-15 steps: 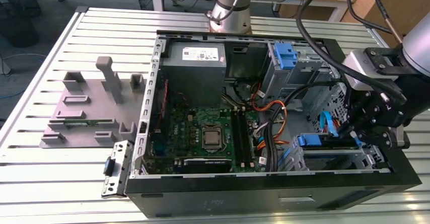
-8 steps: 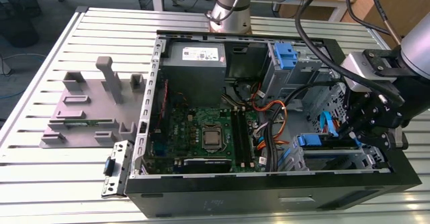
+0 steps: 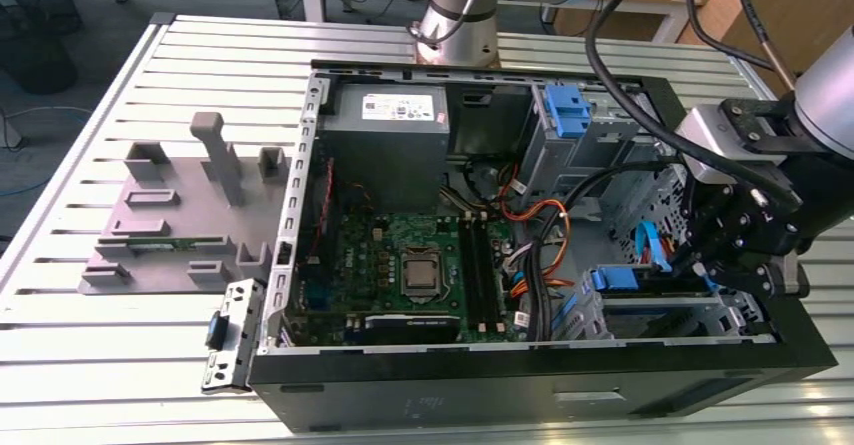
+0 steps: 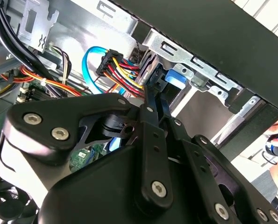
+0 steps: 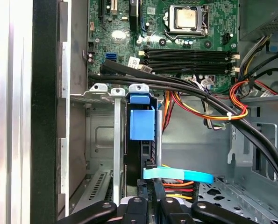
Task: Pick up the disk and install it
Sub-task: 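Insert the second disk wire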
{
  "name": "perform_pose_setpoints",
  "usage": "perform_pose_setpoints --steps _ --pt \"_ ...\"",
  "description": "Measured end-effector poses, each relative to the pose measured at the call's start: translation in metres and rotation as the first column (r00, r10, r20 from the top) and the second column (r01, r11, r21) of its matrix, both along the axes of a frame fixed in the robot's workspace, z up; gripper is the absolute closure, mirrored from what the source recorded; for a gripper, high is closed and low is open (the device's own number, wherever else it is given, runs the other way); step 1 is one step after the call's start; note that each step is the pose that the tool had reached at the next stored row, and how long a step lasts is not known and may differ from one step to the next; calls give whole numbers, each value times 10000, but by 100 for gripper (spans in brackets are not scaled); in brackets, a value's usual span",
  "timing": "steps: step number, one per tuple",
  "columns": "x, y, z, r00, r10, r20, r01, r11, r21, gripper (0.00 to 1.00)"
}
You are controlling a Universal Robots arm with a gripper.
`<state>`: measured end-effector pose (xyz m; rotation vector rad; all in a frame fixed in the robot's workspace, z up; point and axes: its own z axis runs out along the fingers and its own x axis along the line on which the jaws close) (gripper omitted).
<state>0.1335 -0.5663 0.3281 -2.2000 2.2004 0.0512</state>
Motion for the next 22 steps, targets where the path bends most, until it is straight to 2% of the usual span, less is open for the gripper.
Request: perform_pose_setpoints --steps 6,7,11,13,20,22 --pt "0 0 -4 10000 -1 0 1 10000 7 82" --pt "0 0 -3 10000 -1 0 1 10000 5 76" --pt "0 0 10 10000 0 0 0 10000 2 76" --pt "0 0 45 10000 -1 0 1 10000 5 76" --pt "0 0 228 10000 -1 0 1 10000 10 76" --pt "0 0 253 10000 -1 0 1 10000 9 76"
